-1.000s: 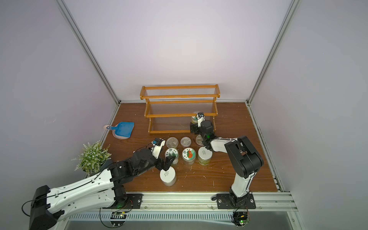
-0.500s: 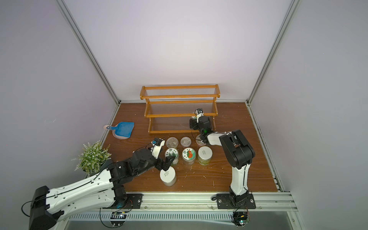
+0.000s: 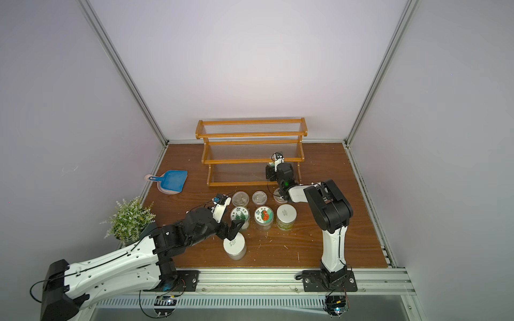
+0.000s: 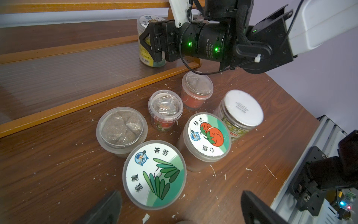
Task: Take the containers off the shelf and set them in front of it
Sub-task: 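Pick up a container from the shelf.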
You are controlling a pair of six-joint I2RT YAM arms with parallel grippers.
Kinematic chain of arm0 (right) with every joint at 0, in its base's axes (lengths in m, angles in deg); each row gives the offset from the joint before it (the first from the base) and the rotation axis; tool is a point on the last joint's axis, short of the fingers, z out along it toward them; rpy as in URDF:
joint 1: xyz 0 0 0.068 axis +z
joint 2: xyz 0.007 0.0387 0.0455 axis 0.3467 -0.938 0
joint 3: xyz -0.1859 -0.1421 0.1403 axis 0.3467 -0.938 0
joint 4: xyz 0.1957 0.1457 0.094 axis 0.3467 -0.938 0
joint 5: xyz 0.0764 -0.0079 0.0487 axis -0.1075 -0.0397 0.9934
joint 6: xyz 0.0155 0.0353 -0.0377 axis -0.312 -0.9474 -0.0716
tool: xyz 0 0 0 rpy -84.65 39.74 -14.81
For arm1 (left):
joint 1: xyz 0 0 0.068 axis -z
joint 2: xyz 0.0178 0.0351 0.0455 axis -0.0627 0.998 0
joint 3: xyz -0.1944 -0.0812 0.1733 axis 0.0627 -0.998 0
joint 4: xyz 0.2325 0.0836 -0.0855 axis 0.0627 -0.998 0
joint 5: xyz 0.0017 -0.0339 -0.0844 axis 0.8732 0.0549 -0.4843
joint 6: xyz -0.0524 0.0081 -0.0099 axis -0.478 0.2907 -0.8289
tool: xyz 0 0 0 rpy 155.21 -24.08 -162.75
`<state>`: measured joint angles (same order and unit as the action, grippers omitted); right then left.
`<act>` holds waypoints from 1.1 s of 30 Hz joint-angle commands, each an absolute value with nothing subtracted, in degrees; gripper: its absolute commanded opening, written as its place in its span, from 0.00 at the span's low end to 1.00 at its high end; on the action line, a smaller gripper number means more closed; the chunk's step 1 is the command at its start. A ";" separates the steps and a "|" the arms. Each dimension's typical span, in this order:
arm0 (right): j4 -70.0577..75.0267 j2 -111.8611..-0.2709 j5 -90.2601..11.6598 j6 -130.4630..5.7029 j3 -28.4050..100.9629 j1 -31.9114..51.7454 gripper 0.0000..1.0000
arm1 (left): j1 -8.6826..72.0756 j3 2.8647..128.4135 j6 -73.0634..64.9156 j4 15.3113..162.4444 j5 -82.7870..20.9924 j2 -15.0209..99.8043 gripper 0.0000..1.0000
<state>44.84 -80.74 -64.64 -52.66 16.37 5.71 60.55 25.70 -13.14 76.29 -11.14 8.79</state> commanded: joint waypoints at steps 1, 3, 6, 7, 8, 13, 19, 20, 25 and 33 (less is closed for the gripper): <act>49.72 -77.98 -64.60 -51.70 15.07 5.49 0.80 | 59.78 27.61 -12.53 74.08 -12.18 8.42 1.00; 49.96 -77.62 -64.11 -51.50 14.35 5.47 0.79 | 59.60 27.69 -12.32 73.80 -12.29 8.36 1.00; 51.04 -76.64 -63.54 -51.29 12.90 5.56 0.77 | 59.58 27.60 -12.17 73.49 -12.34 8.28 1.00; 51.27 -76.14 -63.28 -51.02 12.39 5.55 0.77 | 59.48 27.60 -12.08 73.27 -12.34 8.27 1.00; 51.28 -75.49 -62.97 -50.68 11.89 5.55 0.77 | 59.50 27.61 -12.02 73.18 -12.34 8.27 1.00; 51.18 -70.97 -60.75 -49.49 9.06 5.82 0.74 | 59.15 27.44 -11.67 73.09 -12.51 8.27 1.00; 48.96 -66.20 -57.09 -48.64 6.66 6.52 0.72 | 58.45 27.34 -11.37 73.00 -12.77 8.01 0.99; 48.12 -65.61 -56.11 -48.77 6.63 6.57 0.72 | 58.23 27.29 -11.31 72.96 -12.86 7.89 1.00; 45.59 -62.41 -53.82 -48.56 5.52 8.03 0.71 | 57.65 27.09 -11.09 72.59 -13.27 7.31 1.00; 37.24 -55.53 -51.49 -47.57 4.63 11.04 0.71 | 56.45 27.05 -10.41 72.30 -14.63 6.29 1.00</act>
